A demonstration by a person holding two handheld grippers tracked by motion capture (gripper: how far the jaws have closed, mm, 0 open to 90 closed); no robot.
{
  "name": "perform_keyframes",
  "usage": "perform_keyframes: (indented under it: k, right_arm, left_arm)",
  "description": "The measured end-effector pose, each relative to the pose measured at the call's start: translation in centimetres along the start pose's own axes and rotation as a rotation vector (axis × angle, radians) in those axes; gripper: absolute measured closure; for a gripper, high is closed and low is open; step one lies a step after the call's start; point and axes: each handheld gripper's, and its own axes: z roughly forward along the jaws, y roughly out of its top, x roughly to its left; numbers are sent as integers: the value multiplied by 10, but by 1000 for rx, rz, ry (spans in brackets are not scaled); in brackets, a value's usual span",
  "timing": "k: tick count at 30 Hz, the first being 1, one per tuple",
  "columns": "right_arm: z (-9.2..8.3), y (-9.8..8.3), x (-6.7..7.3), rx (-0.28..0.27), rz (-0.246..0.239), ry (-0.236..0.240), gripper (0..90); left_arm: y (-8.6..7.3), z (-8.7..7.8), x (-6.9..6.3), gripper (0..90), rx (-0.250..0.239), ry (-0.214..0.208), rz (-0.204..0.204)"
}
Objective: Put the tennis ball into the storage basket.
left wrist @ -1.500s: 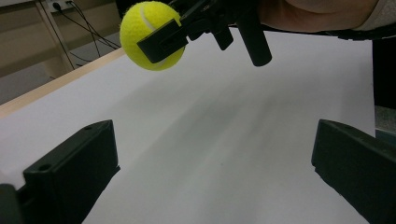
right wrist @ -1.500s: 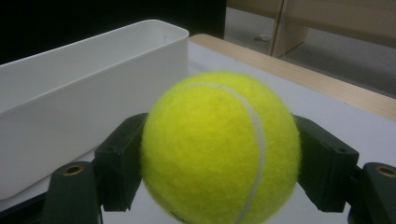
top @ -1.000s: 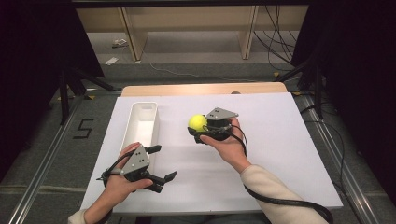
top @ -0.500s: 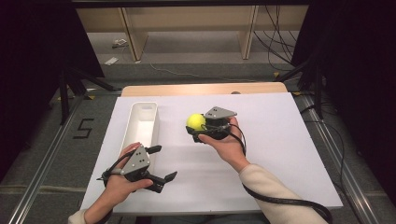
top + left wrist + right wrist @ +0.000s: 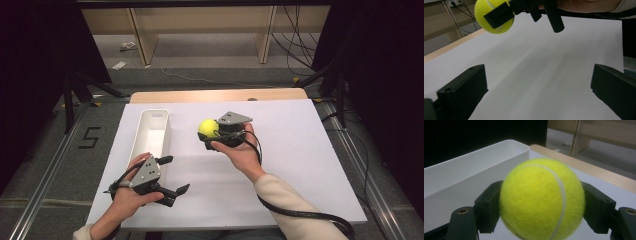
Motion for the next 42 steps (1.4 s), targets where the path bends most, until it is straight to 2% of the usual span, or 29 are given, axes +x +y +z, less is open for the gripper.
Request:
perform_keyframes:
  k: [10,24,42]
  right_arm:
    - [7,4,0,7,-6,-12,265]
    - [12,13,7,-6,-32,7,265]
    - [20,18,13,-6,-35,28,265]
  left_arm:
    - [0,0,-1,1,-2,-2,2]
    - [0,0,-1,0,-2,-3,3]
    - [0,-1,0,1,-5,-11,-1]
